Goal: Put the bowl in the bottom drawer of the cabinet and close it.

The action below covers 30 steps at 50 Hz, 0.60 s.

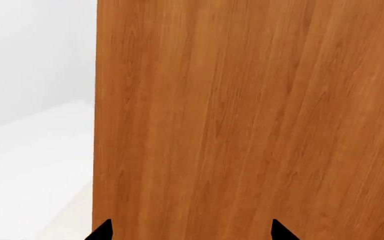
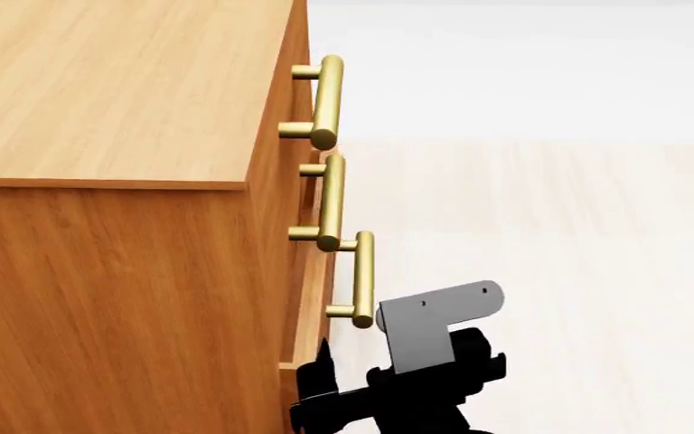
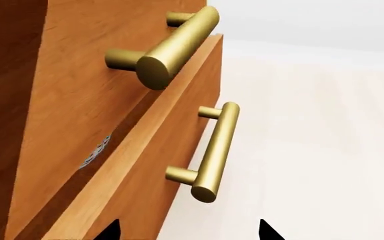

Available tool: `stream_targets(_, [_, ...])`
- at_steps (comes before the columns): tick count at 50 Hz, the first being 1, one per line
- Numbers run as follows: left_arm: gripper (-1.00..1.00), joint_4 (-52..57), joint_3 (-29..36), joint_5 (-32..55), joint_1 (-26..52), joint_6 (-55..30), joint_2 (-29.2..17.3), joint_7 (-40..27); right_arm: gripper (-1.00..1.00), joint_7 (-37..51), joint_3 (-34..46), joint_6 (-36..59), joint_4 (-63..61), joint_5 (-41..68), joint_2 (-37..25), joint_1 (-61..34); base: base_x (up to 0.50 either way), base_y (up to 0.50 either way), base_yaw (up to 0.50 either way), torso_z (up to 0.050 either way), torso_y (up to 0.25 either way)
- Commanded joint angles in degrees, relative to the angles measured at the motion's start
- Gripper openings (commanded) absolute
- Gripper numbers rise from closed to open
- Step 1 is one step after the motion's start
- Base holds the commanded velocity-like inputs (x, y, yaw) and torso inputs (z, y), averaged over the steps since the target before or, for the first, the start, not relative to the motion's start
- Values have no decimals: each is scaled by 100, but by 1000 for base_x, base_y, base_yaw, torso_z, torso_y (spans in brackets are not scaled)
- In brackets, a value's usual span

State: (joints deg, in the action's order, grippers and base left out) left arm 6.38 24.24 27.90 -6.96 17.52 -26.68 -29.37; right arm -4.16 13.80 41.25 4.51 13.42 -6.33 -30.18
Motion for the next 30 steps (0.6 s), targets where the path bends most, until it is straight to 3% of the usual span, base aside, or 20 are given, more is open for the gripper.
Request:
stream_targets(1, [100,138,-166,189,11,-38,-76,-122,100,-48,132,104,-185,247,26,-42,0,0,0,0,0])
stream_targets(30, [100,159,-160,173,-22,-12,-66,-156,100,-871,334,617,-695,1122,-201,-35,0,0,0,0,0])
